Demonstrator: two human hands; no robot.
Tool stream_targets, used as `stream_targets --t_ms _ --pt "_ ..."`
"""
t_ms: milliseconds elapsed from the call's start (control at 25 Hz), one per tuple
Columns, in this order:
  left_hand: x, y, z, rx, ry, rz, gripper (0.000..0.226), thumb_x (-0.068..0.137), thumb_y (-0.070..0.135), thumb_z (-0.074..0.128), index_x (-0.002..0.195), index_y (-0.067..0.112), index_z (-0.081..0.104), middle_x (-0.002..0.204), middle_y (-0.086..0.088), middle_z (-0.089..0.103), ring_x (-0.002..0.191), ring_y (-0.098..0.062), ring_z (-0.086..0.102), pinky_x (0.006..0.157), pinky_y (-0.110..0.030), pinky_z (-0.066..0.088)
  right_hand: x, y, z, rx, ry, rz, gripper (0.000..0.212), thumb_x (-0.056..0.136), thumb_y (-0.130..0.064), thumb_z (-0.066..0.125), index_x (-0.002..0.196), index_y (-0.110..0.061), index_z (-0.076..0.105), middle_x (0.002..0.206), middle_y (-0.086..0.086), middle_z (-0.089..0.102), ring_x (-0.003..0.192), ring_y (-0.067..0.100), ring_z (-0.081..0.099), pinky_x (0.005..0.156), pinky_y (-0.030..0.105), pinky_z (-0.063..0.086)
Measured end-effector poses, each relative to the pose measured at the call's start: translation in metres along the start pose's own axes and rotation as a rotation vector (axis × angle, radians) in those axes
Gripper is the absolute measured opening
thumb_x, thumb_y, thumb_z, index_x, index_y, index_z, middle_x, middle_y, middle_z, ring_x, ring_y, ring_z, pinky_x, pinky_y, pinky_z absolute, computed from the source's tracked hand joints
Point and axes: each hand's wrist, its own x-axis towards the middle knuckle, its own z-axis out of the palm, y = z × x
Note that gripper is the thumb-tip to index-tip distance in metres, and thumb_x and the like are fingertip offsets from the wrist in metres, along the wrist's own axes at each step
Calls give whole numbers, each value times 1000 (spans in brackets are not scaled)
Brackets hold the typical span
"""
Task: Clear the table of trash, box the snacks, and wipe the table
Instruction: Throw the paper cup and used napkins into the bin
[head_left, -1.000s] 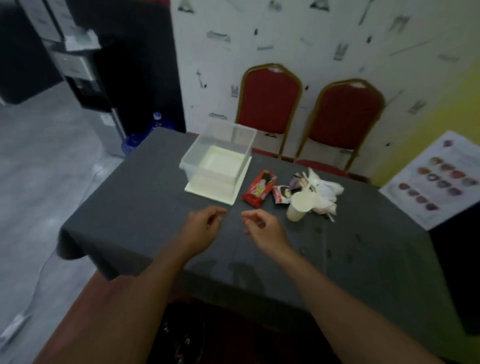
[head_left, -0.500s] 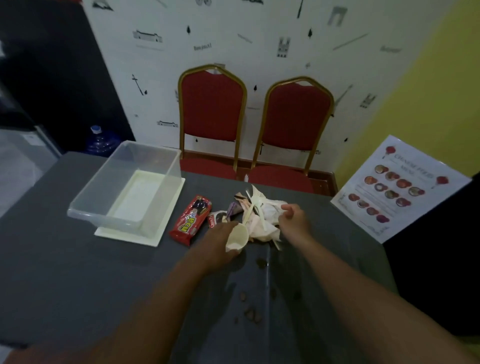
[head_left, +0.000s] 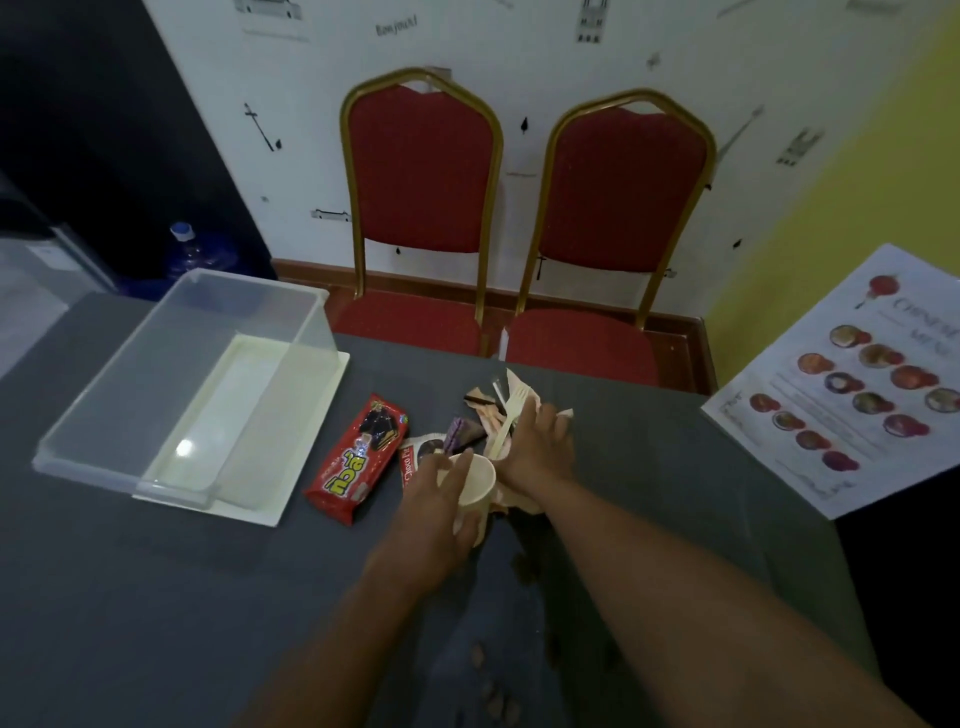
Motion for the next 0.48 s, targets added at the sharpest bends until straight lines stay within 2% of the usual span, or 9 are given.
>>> stream_targets --t_ms 120,240,320,480 --pt "1 1 -4 -51 17 9 80 86 36 65 152 29 22 151 -1 24 135 -19 34 103 -27 38 -3 5 4 47 27 -14 82 80 -57 71 142 -17 35 136 10 34 125 32 38 100 40 40" --pt "1 -1 -6 -63 -14 -13 84 82 41 67 151 34 20 158 3 20 142 -19 27 109 -34 38 -9 11 -2 190 7 35 49 95 -33 63 137 -16 43 133 10 40 118 29 48 90 37 44" --pt "0 -3 -6 -61 -43 -30 85 81 44 67 151 35 20 159 4 22 144 -19 25 112 -38 36 -14 13 -5 145 -7 59 45 99 -20 54 141 -15 38 136 14 44 119 31 51 94 42 46" --pt "-12 -8 -7 -84 -33 -47 85 80 41 71 150 32 24 154 4 31 140 -16 30 110 -33 36 -24 17 -9 88 -76 42 51 97 -9 49 145 -10 29 143 19 41 127 34 47 104 46 41"
